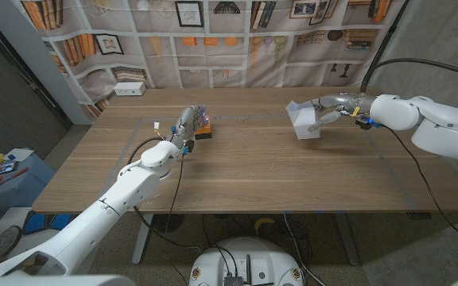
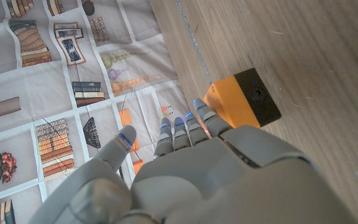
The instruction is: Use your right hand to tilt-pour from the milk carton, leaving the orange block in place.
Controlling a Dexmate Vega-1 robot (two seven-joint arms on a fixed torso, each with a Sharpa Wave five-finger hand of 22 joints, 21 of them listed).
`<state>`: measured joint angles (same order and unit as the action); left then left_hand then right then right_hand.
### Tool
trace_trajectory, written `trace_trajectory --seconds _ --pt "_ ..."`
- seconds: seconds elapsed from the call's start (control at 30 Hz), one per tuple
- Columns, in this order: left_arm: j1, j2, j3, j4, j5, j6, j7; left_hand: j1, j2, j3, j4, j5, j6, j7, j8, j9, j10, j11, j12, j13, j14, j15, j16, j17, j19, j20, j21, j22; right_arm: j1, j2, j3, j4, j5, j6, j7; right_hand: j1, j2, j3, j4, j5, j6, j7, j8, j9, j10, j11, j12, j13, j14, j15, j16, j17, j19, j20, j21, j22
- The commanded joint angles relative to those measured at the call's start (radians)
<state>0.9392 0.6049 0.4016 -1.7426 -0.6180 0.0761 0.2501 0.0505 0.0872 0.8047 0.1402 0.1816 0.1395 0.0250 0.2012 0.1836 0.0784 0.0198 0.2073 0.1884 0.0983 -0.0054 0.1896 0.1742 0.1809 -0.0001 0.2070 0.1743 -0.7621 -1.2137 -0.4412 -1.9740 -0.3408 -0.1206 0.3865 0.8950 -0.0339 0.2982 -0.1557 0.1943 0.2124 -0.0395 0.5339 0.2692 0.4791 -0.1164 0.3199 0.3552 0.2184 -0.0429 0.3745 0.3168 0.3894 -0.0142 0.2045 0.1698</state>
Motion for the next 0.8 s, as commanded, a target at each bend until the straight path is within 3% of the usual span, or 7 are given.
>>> trace_trajectory --seconds 0.03,0.23,0.53,0.63,0.8 --pt "-0.013 -0.009 0.007 0.017 0.004 -0.006 -0.012 -0.012 0.085 0.006 -0.003 -0.003 0.006 -0.007 -0.001 0.005 0.01 0.002 -0.003 0.002 0.008 0.003 -0.004 0.004 0.009 -0.002 0.0 0.005 0.087 0.004 -0.05 -0.051 -0.152 -0.06 0.154 -0.002 0.009 0.001 0.003 -0.002 -0.001 -0.002 0.009 0.0 0.014 -0.003 -0.005 0.005 0.003 -0.031 0.009 0.003 0.004 0.008 0.002 0.004" --pt "-0.017 -0.014 0.009 0.024 0.002 -0.008 -0.015 -0.012 0.086 0.006 -0.002 -0.003 0.006 -0.006 -0.001 0.005 0.009 0.002 -0.004 0.003 0.008 0.003 -0.003 0.004 0.009 -0.002 0.0 0.005 0.154 0.028 -0.094 -0.055 -0.259 -0.053 0.259 -0.002 0.008 0.001 0.002 -0.002 -0.002 -0.005 0.009 -0.001 0.012 -0.009 -0.007 0.008 0.002 -0.03 0.009 0.003 0.008 0.009 0.002 0.004" --pt "-0.018 -0.016 0.011 0.026 0.001 -0.007 -0.017 -0.012 0.086 0.006 -0.002 -0.003 0.007 -0.006 -0.001 0.005 0.01 0.002 -0.004 0.003 0.008 0.003 -0.004 0.004 0.01 -0.002 0.0 0.005 0.206 0.06 -0.131 -0.069 -0.409 -0.03 0.376 -0.001 0.009 0.001 0.001 -0.003 -0.005 -0.01 0.01 -0.002 0.01 -0.008 -0.01 0.011 0.0 -0.032 0.009 0.003 0.014 0.007 0.003 0.004" --pt "-0.018 -0.016 0.012 0.027 0.001 -0.008 -0.02 -0.012 0.086 0.006 -0.002 -0.003 0.007 -0.007 -0.001 0.005 0.009 0.002 -0.004 0.003 0.008 0.003 -0.004 0.004 0.01 -0.001 0.0 0.005 0.246 0.081 -0.181 -0.08 -0.575 -0.019 0.458 -0.002 0.008 0.001 0.001 -0.003 -0.005 -0.011 0.01 -0.003 0.007 -0.011 -0.012 0.013 -0.001 -0.03 0.008 0.003 0.013 0.011 0.002 0.004" --pt "-0.022 -0.018 0.014 0.032 0.004 -0.01 -0.021 -0.013 0.086 0.006 -0.001 -0.003 0.007 -0.007 -0.001 0.005 0.009 0.002 -0.005 0.003 0.008 0.004 -0.004 0.005 0.01 -0.001 0.0 0.005 0.254 0.104 -0.172 -0.07 -0.608 0.022 0.495 -0.007 0.008 0.001 0.003 -0.004 -0.001 -0.011 0.013 -0.003 0.006 -0.012 -0.014 0.015 0.001 -0.031 0.008 0.003 0.015 0.013 0.001 0.004"
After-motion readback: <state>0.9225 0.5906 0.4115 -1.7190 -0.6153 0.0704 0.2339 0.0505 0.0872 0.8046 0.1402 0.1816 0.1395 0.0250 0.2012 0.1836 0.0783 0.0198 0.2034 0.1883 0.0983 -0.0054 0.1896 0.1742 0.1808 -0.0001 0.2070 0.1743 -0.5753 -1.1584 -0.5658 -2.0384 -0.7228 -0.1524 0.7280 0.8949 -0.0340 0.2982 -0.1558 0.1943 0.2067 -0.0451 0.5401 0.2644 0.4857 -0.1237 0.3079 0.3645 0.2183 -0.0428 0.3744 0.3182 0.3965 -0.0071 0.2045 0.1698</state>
